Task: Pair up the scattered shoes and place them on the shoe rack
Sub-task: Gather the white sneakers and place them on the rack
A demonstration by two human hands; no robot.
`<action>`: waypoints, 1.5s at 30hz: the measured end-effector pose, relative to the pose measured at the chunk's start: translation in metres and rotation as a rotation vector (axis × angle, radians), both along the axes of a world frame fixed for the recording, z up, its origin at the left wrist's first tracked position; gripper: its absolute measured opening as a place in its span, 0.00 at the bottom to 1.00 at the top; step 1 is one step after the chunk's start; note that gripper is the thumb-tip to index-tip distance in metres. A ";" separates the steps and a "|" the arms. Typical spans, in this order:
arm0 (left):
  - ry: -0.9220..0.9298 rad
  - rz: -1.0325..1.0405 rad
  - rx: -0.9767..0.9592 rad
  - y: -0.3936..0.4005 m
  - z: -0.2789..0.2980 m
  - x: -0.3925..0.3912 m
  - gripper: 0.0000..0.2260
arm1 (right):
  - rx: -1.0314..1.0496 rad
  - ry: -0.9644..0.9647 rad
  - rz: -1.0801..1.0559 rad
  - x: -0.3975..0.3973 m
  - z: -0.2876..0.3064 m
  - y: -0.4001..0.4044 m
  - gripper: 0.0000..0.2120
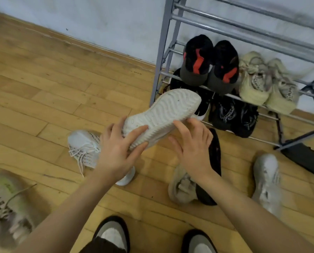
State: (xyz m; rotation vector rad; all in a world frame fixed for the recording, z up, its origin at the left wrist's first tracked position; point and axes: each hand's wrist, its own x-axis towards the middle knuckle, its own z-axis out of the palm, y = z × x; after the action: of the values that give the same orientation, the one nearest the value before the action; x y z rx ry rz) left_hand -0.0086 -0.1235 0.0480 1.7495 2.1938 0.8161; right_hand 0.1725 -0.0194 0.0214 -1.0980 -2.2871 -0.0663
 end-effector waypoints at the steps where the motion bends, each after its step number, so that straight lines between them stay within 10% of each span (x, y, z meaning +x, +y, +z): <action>1: -0.007 -0.021 -0.015 -0.002 -0.002 0.009 0.22 | 0.018 -0.020 -0.029 0.011 -0.002 -0.004 0.18; 23: 0.100 -0.422 -0.277 0.030 -0.070 0.086 0.29 | -0.295 -0.159 0.002 0.117 -0.063 -0.012 0.15; 33: 0.011 -0.208 -0.154 0.044 -0.096 0.059 0.21 | -0.142 -0.140 0.044 0.056 -0.064 0.035 0.16; 45: 0.024 -0.227 -0.274 0.068 -0.126 0.036 0.52 | -0.390 -0.315 -0.004 0.046 -0.082 0.064 0.28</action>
State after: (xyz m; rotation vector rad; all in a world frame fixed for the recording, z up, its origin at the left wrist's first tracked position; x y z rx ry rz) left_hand 0.0272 -0.0552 -0.0780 1.8294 1.9628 0.4219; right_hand 0.2190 0.0444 -0.0610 -1.3663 -2.6525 0.2306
